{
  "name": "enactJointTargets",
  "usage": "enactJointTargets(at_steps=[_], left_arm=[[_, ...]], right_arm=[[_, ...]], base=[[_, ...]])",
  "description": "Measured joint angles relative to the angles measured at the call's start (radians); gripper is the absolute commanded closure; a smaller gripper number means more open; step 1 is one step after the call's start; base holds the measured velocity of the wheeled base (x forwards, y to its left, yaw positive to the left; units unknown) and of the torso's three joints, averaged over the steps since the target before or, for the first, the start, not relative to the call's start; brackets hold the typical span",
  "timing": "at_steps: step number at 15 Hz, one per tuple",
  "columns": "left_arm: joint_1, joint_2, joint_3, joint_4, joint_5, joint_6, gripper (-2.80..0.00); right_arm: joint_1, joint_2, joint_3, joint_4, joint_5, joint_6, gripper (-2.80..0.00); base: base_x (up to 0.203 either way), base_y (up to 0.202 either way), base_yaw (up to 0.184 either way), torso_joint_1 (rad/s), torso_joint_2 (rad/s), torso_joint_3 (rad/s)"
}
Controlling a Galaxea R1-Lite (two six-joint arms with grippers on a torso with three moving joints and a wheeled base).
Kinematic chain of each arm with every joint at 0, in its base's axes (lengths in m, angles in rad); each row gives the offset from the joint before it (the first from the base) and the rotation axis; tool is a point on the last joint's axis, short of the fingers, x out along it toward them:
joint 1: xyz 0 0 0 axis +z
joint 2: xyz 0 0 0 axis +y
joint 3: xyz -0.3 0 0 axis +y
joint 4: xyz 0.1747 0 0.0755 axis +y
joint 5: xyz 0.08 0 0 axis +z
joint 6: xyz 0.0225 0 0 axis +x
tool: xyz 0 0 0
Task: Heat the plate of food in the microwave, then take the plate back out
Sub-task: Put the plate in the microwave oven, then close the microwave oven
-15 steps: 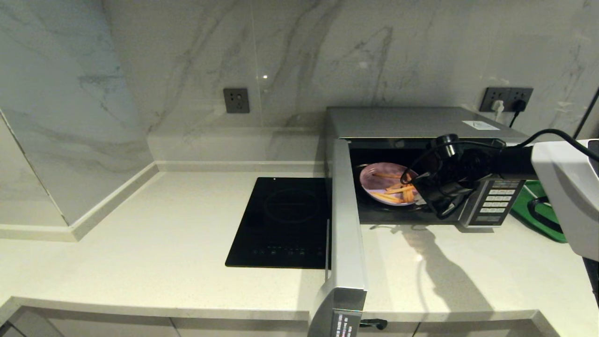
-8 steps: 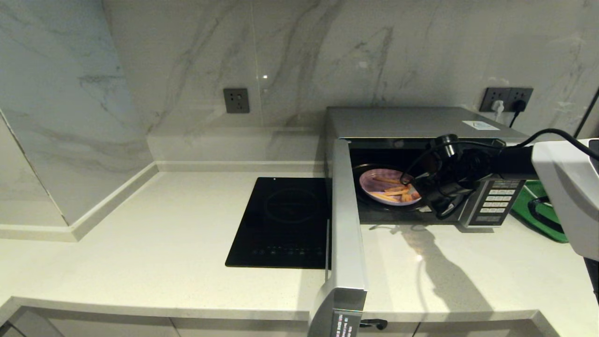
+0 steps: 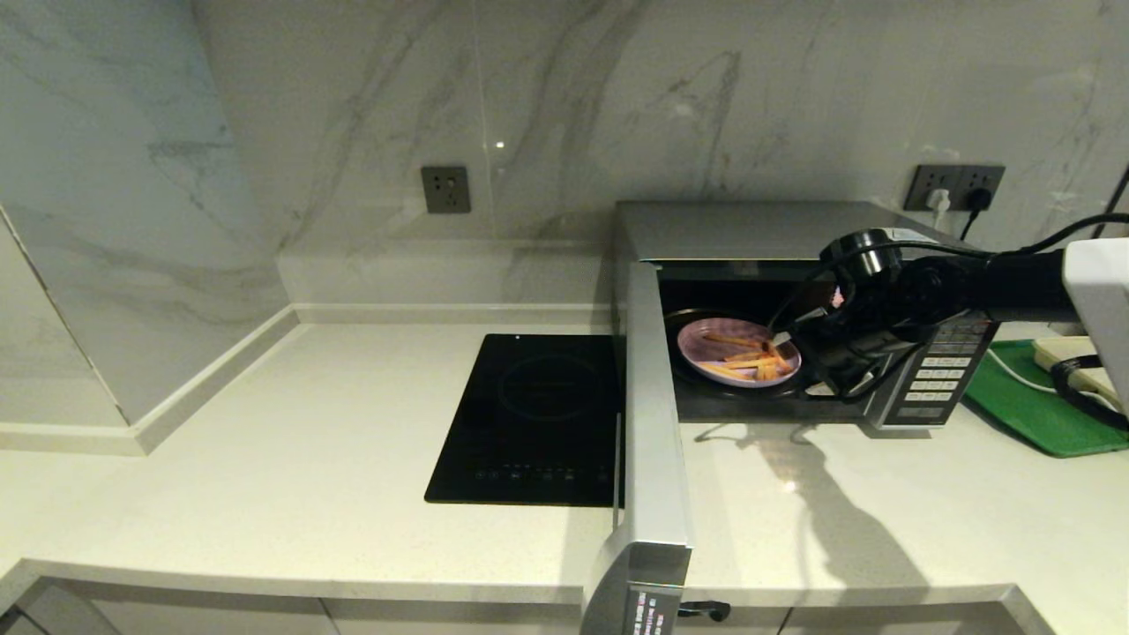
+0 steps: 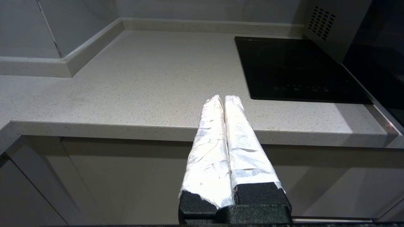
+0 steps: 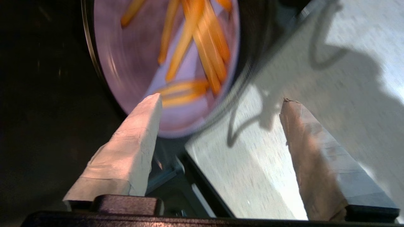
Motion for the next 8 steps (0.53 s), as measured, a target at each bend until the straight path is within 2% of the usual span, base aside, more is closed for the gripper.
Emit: enactJointTargets(at_steps=[3,4,8], left_arm=[[0.0,0.0,0.0,0.0,0.0,0.0,0.0],[0.0,0.0,0.0,0.0,0.0,0.001,0.0],[0.0,0.0,0.0,0.0,0.0,0.0,0.0]], right_arm=[[0.012,-0.119,0.147,-0.007,0.003,-0.01,-2.8],[0.016,-0.168,0.208,-0.014,0.004,-0.017,0.0],[0.046,-0.45,0.511,-0.079,0.009,-0.062,0.0]], base=[[0.0,0.0,0.0,0.0,0.0,0.0],[0.0,0.0,0.0,0.0,0.0,0.0],[0.0,0.0,0.0,0.0,0.0,0.0]])
